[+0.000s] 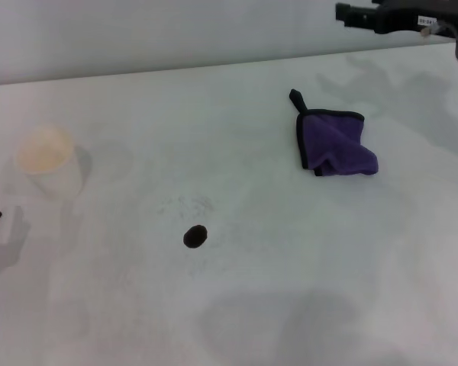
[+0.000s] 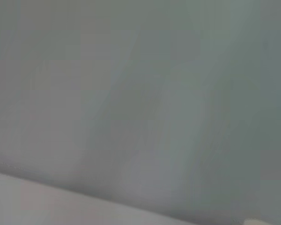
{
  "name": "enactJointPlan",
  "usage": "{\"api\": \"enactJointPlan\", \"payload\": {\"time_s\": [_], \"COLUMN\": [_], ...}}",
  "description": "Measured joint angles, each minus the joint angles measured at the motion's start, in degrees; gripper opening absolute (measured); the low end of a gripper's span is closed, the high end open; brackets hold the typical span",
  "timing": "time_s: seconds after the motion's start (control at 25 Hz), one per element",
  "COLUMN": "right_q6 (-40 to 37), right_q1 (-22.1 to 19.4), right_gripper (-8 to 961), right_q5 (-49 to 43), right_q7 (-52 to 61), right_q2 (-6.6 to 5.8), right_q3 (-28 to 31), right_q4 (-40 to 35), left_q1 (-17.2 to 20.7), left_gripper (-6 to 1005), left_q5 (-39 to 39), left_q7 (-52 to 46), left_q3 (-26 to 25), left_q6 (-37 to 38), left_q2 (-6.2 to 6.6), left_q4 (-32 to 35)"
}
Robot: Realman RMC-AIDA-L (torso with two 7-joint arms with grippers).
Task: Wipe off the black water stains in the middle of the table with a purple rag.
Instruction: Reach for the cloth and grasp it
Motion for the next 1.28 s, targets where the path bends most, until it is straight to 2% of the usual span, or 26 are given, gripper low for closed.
{"api": "enactJointPlan", "payload": {"time_s": [0.12, 0.2, 0.32, 0.52, 0.76, 1.04, 1.28], "right_q6": [4.5, 10.2, 15.7, 18.3, 13.8, 9.0, 5.0], "right_q1": [0.9, 2.4, 3.7, 4.0, 4.2, 6.6, 7.1], "right_gripper": [845, 845, 843, 842, 839, 837, 834], "right_q5": [-17.3, -29.0, -35.8, -36.3, -36.4, -36.3, -36.1], "right_q7": [15.3, 24.3, 29.2, 31.3, 31.1, 30.5, 29.7], "right_q2": [-0.02, 0.46, 1.30, 1.48, 1.53, 1.56, 1.75], "right_q3": [-2.1, -2.6, -2.7, -6.1, -10.7, -11.9, -15.2], "right_q4": [-8.1, -12.3, -14.8, -13.6, -8.1, 0.1, 2.7], "left_q1": [-0.5, -0.8, -1.4, -2.2, -2.5, -2.5, -2.3], "left_gripper": [876, 876, 877, 877, 877, 876, 876], "left_q5": [-0.2, -0.3, -0.3, -0.8, -1.0, -1.0, -1.0], "left_q7": [0.0, 0.0, 0.0, -0.1, -0.1, -0.1, -0.1], "left_q3": [-0.4, -0.9, -1.3, -1.4, -1.4, -1.4, -1.4], "left_q6": [0.2, 0.3, 0.4, 0.2, 0.0, -0.2, -0.1], "left_q2": [-0.01, -0.01, -0.01, -0.01, 0.00, -0.06, -0.08], "left_q4": [-0.3, -0.3, -0.4, -0.5, -0.9, -0.9, -1.0]}}
